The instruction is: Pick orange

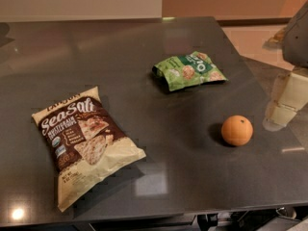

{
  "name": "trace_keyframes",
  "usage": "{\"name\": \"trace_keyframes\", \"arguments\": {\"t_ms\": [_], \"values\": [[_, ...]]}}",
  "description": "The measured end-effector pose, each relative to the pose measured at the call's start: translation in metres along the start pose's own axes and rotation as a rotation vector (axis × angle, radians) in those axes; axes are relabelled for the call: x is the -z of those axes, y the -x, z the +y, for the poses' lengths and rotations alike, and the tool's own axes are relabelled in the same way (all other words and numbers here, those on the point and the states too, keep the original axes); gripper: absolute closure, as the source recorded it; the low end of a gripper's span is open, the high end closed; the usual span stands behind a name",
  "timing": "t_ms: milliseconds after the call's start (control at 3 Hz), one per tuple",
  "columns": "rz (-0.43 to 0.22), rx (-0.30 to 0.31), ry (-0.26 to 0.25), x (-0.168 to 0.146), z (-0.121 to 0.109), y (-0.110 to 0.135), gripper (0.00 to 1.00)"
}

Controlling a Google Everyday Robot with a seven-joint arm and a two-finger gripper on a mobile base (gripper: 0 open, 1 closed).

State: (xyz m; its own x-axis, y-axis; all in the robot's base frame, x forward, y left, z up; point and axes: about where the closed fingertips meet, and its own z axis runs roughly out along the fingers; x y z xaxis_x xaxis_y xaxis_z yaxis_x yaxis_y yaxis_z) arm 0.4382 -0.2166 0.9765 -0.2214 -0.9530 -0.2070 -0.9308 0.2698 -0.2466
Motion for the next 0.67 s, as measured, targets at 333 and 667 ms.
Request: {"name": "trace_keyframes", "arguments": {"t_ms": [333,667], "values": [[0.000,-0.001,-0.002,0.000,0.000,0.000,0.00],[-0.032,-0.022,0.041,-0.011,0.003,-0.004,0.00]]}}
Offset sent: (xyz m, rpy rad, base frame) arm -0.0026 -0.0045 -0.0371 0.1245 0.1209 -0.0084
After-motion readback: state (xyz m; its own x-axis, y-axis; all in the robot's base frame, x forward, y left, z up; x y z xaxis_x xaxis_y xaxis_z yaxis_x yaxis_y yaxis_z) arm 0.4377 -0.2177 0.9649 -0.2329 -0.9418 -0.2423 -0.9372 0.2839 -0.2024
